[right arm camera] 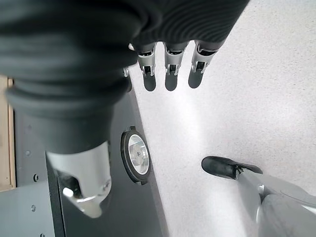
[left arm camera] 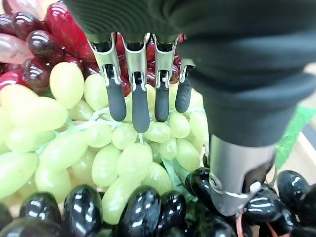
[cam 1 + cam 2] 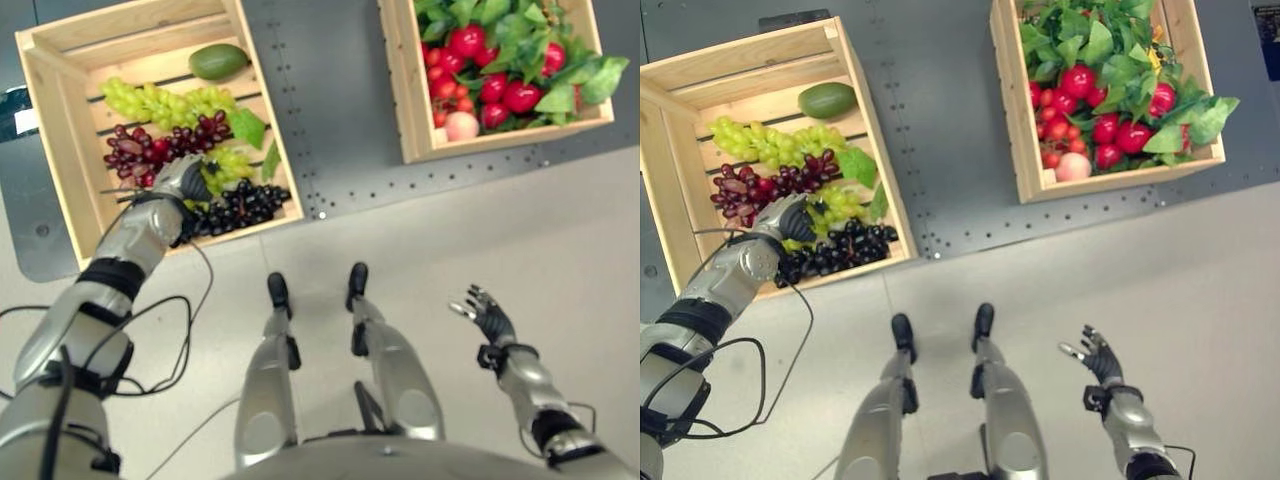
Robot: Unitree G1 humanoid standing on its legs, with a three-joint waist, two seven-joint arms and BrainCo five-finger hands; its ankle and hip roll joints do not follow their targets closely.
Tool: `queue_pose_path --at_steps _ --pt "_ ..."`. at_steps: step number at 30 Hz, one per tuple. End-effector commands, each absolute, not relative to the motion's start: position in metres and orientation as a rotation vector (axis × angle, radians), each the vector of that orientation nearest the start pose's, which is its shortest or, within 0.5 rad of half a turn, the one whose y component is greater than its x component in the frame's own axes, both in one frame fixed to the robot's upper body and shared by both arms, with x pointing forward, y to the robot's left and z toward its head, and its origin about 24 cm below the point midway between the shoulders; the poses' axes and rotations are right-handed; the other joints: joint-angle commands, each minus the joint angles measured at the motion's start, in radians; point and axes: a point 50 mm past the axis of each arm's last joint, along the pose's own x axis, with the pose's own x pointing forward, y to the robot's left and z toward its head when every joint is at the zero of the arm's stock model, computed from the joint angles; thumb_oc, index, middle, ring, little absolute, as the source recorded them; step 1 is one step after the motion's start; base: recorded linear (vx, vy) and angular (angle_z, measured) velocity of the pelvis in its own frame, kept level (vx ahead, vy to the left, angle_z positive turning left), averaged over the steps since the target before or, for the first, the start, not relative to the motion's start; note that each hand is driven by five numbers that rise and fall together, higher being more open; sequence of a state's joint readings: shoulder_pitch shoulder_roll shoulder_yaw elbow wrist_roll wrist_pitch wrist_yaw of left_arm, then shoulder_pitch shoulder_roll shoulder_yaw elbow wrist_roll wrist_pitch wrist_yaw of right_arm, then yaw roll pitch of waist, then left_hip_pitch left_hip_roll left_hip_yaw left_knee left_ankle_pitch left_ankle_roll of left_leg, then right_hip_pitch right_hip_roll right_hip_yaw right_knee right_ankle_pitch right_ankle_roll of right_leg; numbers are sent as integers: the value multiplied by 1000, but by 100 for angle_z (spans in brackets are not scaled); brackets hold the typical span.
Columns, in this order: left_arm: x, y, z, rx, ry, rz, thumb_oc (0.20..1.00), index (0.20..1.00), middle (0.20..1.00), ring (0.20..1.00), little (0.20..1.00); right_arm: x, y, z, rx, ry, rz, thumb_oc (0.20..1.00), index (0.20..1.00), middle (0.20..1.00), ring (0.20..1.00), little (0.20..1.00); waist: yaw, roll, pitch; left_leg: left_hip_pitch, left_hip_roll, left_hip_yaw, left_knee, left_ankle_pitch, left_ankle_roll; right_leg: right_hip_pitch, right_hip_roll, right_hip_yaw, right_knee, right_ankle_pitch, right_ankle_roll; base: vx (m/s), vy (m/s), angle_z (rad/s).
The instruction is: Pick up the fruits from the basket on one side to the basket on the other side
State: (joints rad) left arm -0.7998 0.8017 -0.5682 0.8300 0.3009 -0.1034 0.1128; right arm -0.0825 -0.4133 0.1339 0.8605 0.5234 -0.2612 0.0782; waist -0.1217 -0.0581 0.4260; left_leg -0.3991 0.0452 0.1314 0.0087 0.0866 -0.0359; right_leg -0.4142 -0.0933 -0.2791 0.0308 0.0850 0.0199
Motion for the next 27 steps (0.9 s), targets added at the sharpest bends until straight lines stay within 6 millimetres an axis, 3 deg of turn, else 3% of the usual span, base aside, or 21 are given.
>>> queue_pose_path --at_steps 1,19,27 --pt "371 287 145 1342 26 69 1000 1000 1000 1000 1000 208 -278 -64 13 432 -173 1000 1000 1000 1000 1000 -4 -19 -34 -30 -39 -13 126 -156 48 -43 4 -8 67 -36 101 34 -1 -1" --pt "368 277 165 1324 -101 70 1000 1000 1000 1000 1000 204 -277 -67 23 439 -162 1000 1000 1000 1000 1000 14 0 -40 -37 -47 -25 147 -177 50 -49 -4 -14 91 -61 96 13 1 0" --pt "348 287 170 1287 -150 66 1000 1000 1000 1000 1000 195 -280 -71 34 458 -179 1000 1000 1000 1000 1000 38 15 -42 -29 -51 -34 140 -174 47 -40 -10 -22 92 -66 94 0 0 0"
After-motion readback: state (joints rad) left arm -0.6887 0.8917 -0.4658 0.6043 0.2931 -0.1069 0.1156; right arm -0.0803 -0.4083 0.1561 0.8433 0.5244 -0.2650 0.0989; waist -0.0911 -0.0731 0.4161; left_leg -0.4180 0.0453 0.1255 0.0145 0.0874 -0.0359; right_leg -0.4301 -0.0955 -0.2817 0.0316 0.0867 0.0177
